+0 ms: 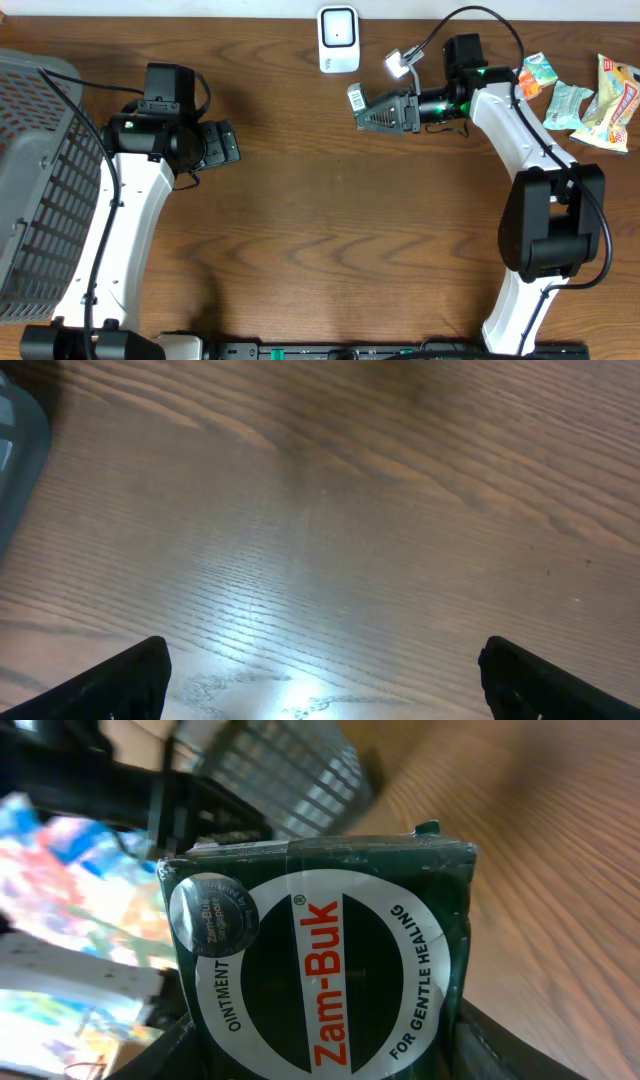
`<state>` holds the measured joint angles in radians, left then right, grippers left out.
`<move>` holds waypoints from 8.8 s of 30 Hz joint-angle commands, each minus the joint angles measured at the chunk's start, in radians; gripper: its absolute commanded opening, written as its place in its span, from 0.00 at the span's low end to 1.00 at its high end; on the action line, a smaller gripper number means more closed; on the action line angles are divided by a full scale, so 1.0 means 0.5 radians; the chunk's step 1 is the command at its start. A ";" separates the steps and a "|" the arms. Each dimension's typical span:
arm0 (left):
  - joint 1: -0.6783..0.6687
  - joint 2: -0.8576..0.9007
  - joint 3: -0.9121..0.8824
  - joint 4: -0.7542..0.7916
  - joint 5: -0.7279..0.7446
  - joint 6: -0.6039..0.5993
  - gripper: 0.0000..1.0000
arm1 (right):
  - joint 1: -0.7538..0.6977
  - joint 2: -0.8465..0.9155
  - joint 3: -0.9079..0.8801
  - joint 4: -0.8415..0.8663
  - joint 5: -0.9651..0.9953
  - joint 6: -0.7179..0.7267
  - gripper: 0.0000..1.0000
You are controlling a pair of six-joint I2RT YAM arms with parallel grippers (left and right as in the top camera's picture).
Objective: Scan the item barcode
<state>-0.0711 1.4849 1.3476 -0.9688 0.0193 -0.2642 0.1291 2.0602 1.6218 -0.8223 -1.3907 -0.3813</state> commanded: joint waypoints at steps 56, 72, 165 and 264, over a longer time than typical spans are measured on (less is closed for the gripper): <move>0.001 0.009 0.008 -0.005 -0.025 0.010 0.98 | 0.397 -0.002 0.033 0.359 2.439 0.649 0.55; 0.001 0.009 0.008 -0.005 -0.025 0.011 0.98 | 0.717 0.240 0.032 1.783 3.957 -0.338 0.57; 0.001 0.009 0.008 -0.005 -0.025 0.011 0.98 | -0.163 -0.925 0.033 0.307 3.409 0.919 0.99; 0.001 0.009 0.008 -0.005 -0.025 0.011 0.98 | -0.195 -4.110 -3.233 1.491 2.722 0.981 0.99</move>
<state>-0.0711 1.4849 1.3476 -0.9691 0.0193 -0.2642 0.0357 0.0132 0.0086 -0.0727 -0.0269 0.1539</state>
